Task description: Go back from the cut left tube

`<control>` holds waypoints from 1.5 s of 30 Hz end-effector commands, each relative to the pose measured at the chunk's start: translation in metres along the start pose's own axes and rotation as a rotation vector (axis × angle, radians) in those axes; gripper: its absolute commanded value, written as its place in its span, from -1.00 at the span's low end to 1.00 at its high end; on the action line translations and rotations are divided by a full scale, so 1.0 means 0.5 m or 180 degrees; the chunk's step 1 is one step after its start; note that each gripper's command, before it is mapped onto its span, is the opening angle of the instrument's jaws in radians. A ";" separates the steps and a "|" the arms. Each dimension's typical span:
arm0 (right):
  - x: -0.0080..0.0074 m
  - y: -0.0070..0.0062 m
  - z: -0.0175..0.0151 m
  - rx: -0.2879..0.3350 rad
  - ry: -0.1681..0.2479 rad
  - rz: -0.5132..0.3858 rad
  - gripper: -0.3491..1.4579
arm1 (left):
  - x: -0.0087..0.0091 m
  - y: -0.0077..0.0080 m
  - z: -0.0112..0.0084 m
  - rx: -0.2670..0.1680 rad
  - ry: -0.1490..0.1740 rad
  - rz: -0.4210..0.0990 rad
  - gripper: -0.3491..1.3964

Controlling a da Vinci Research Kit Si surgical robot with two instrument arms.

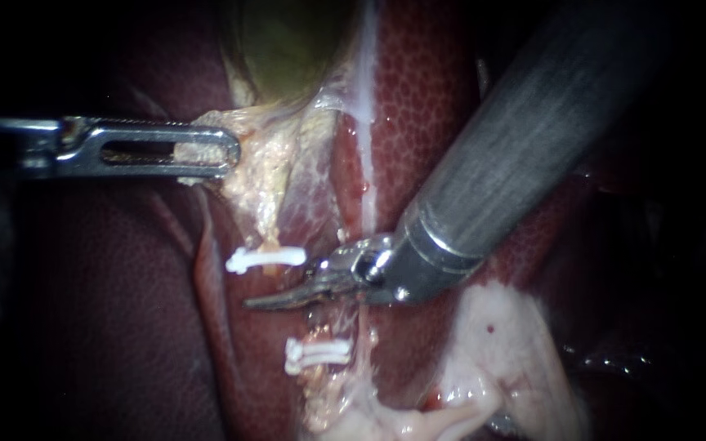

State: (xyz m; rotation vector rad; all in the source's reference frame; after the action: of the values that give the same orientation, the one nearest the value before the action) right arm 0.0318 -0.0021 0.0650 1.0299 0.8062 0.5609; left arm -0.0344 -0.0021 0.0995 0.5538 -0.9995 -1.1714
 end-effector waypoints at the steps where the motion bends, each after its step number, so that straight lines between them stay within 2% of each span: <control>1: 0.0000 0.0000 0.0000 -0.0002 -0.0001 0.0000 -1.00 | 0.0000 0.0000 0.0000 0.0001 0.0001 0.0001 -1.00; 11: -0.0002 -0.0002 0.0000 0.0001 -0.0005 -0.0005 -1.00 | 0.0000 0.0000 0.0000 0.0001 0.0001 0.0001 -1.00; 13: -0.0004 -0.0005 0.0001 0.0012 0.0010 -0.0009 -0.72 | 0.0000 0.0001 0.0000 0.0001 0.0001 0.0001 -1.00; 15: -0.0004 -0.0007 0.0001 0.0037 0.0049 -0.0014 -0.27 | 0.0000 0.0001 0.0000 0.0001 0.0001 0.0001 -1.00; 17: -0.0003 -0.0009 0.0002 0.0063 0.0089 -0.0018 0.04 | 0.0000 0.0001 0.0000 0.0001 0.0001 0.0001 -1.00; 19: -0.0002 -0.0009 0.0003 0.0092 0.0137 -0.0023 0.28 | 0.0000 0.0001 0.0000 0.0001 0.0001 0.0001 -1.00; 22: -0.0002 -0.0009 0.0004 0.0107 0.0163 -0.0006 0.51 | 0.0000 0.0001 0.0000 0.0001 0.0001 0.0001 -1.00; 28: -0.0004 -0.0010 0.0006 0.0106 0.0166 -0.0123 0.73 | 0.0000 0.0002 -0.0002 -0.0005 -0.0003 0.0001 -1.00; 35: -0.0017 -0.0023 -0.0006 0.0109 0.0164 -0.0420 0.84 | -0.0001 0.0002 -0.0004 -0.0013 -0.0007 0.0000 -1.00; 40: -0.0032 -0.0028 -0.0035 -0.0073 0.0237 -0.0679 0.92 | -0.0001 0.0001 -0.0004 -0.0013 -0.0007 0.0000 -1.00; 45: -0.0046 -0.0032 -0.0085 -0.0331 0.0366 -0.0937 0.97 | -0.0001 0.0001 -0.0004 -0.0013 -0.0007 0.0000 -1.00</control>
State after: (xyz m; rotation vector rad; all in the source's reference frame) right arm 0.0266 -0.0020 0.0630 0.7575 1.0029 0.4004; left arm -0.0341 -0.0021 0.0994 0.5495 -0.9989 -1.1739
